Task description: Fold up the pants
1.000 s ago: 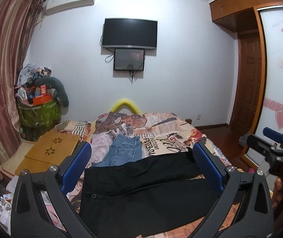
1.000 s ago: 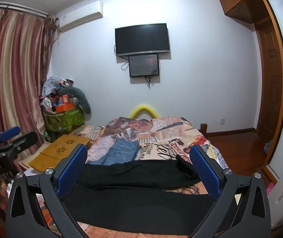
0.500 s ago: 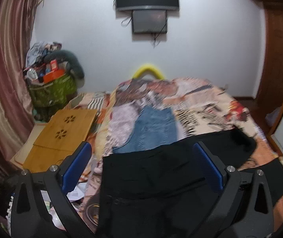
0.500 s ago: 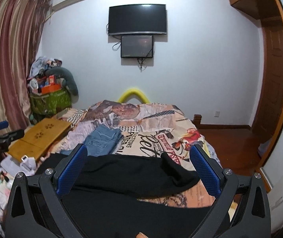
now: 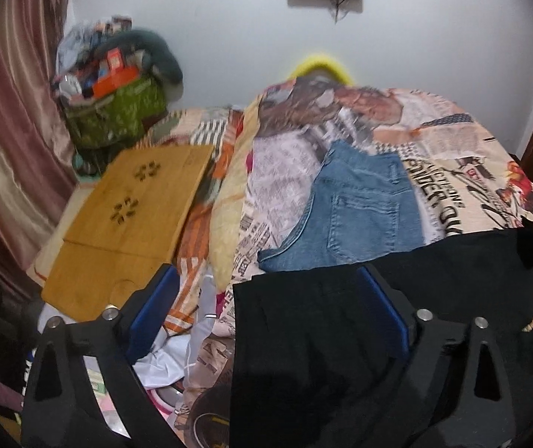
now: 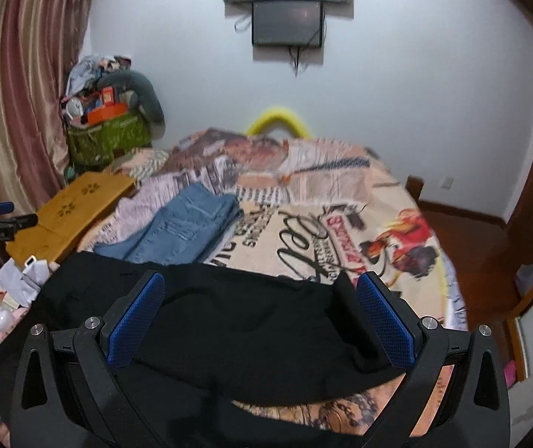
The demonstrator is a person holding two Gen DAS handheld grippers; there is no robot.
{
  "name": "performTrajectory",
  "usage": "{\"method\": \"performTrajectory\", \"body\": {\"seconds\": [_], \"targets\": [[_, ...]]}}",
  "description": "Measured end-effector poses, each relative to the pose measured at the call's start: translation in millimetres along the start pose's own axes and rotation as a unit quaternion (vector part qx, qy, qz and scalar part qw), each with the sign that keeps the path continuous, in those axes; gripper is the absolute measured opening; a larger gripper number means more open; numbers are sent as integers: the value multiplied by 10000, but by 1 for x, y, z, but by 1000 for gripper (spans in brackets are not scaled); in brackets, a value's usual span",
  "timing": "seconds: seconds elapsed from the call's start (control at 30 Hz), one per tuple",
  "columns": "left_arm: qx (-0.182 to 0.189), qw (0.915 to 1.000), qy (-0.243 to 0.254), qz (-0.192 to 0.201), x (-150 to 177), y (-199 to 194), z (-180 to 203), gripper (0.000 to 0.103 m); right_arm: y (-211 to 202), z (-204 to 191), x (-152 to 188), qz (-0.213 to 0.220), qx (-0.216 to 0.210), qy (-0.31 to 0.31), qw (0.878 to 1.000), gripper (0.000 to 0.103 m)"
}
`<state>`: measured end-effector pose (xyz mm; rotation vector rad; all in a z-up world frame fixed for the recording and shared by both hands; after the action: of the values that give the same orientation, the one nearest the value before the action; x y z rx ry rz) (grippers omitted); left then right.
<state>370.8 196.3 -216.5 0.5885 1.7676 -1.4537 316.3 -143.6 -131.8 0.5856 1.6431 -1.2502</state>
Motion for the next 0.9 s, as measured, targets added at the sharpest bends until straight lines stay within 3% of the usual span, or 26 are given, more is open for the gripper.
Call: {"method": "performTrajectory", "body": {"seconds": [0.17,0.33,0.7,0.8,0.87,0.9], "targets": [[85,9979,-200,-606,15,50,-9,85,48,4,8,-469,-324,-27,9984,102],[338,9898,-338,-1342,44,98,-12,74,89,5,18,-918,-528,-131,9943,102],[449,9743,-515,-2146,81,155,-12,71,167,-1,49,-1842,-847,-508,9779,100],[431,9757,-379,-2114,81,160,-7,62,179,-7,55,-1948,-841,-635,9752,97],[360,9781,-266,-2031,78,160,-5,49,185,-10,58,-1974,-859,-754,9736,92],[319,9790,-221,-2003,77,160,-5,38,188,-13,60,-1967,-831,-863,9731,90]]}}
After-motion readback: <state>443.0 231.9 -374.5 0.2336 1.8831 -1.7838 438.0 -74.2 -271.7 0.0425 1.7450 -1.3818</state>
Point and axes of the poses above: each gripper's, at about its wrist camera, not at the fingertips, and y roughly the way its jaws point, z to its right, x to its underside, the point moved 5 cm from there along y, roughly the way its jaws point, and after that the axes turned 10 degrees about z, right-handed, at the moved point
